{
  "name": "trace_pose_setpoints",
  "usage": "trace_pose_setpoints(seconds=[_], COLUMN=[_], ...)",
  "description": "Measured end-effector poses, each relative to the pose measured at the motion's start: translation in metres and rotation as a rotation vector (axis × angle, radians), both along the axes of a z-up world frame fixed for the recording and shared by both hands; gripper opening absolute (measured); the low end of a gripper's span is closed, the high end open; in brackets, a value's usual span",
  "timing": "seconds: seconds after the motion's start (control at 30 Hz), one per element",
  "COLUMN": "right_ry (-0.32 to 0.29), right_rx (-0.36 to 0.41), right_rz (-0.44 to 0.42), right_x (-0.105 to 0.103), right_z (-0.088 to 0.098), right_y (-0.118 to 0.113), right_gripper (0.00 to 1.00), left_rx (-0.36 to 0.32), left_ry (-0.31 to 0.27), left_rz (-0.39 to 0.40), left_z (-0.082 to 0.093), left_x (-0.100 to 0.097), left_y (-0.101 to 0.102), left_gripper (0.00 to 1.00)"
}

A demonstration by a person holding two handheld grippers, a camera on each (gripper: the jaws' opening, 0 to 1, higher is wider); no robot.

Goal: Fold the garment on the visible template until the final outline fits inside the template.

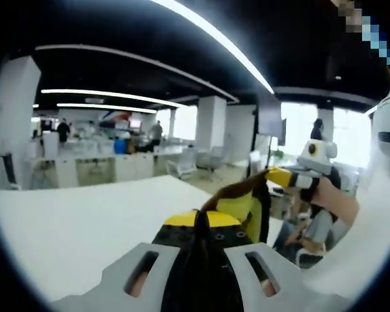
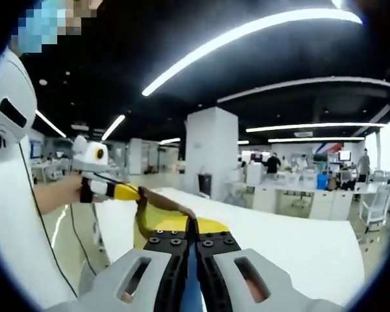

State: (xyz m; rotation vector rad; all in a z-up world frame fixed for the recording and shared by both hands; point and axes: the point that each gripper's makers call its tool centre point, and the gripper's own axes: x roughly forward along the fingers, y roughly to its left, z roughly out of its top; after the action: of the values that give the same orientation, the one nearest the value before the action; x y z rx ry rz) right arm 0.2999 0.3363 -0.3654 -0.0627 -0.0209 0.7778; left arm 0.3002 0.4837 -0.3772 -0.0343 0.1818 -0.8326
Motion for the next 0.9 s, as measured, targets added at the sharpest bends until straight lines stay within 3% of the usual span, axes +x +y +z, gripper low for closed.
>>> trace_pose_setpoints(seconds=[0.1, 0.27, 0.63, 0.9], right_ry=[0.034, 0.052, 0.107, 0.139], right_rx=[-0.023, -0.07, -0.105, -0.106], right_rz=[-0.012, -0.012, -0.022, -0.035], right_x=[0.016, 0.032, 0.078, 0.109], right_z=[-0.019, -0.034, -0.06, -0.08], right_y=[0.004, 0.008, 0.013, 0.012], right_gripper=[0.02, 0.02, 0.02, 0.03], left_rx=[0.042, 0.061, 0.072, 0.042], left_ry=[0.057, 0.114, 0.197, 0.278], left_rz=[0.008, 0.031, 0.049, 0.062], left_z=[-0.027, -0.05, -0.077, -0.097], left_x=[0.012, 0.031, 0.068, 0.1], left_y=[-0.001, 0.001, 0.003, 0.003], left_gripper=[0.0, 0.0, 0.0, 0.0])
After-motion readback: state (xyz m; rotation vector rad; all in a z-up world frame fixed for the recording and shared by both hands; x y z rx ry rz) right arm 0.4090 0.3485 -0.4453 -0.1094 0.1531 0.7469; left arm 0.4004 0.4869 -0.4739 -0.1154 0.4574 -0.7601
